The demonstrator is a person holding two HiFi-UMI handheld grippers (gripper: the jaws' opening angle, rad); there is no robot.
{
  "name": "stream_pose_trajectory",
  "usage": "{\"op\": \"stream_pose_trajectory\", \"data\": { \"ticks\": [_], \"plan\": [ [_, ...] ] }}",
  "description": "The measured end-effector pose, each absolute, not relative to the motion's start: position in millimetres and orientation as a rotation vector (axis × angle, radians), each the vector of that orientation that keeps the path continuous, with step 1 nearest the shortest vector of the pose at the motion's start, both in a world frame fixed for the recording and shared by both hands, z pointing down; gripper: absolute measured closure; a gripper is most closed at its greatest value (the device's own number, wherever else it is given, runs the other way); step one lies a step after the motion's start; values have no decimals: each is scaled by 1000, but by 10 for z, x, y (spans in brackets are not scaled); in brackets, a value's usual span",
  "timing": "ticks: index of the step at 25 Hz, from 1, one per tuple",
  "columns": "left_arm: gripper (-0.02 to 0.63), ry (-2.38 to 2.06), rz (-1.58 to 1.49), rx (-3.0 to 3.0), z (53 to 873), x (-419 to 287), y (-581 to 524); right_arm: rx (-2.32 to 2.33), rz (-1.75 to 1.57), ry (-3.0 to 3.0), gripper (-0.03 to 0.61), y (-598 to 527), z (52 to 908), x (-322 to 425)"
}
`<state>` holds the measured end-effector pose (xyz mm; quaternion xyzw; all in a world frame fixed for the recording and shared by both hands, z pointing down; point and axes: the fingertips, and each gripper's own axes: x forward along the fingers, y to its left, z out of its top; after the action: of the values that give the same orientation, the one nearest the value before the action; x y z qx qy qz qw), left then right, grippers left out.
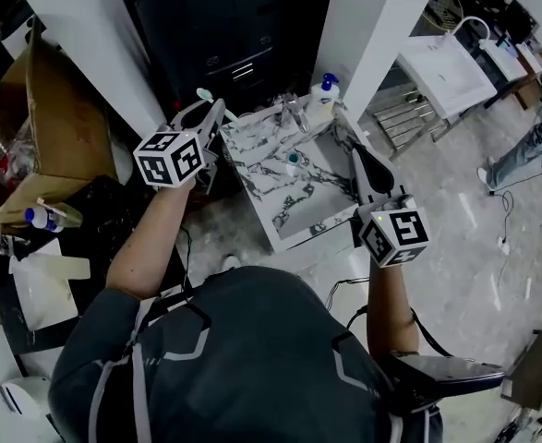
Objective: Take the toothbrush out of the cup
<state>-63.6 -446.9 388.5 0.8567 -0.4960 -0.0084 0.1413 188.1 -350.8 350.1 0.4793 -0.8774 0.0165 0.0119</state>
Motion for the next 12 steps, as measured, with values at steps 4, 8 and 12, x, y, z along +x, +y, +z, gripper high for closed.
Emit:
{"op": "stream_pose_trajectory", "data": {
  "ticks": [4, 8, 12],
  "plan": [
    [581, -1456, -41, 2491, 3629, -668, -4220, 1480, 30, -2770, 551, -3630, 3366, 1894],
    [581, -1468, -45, 2516, 3395, -700, -3968, 1469, -3, -2785, 551, -3720, 3240, 1913],
    [583, -1514, -55, 2498, 3301, -822, -3793, 1449, 8, -2798, 551, -3794, 3238, 1882]
  ]
}}
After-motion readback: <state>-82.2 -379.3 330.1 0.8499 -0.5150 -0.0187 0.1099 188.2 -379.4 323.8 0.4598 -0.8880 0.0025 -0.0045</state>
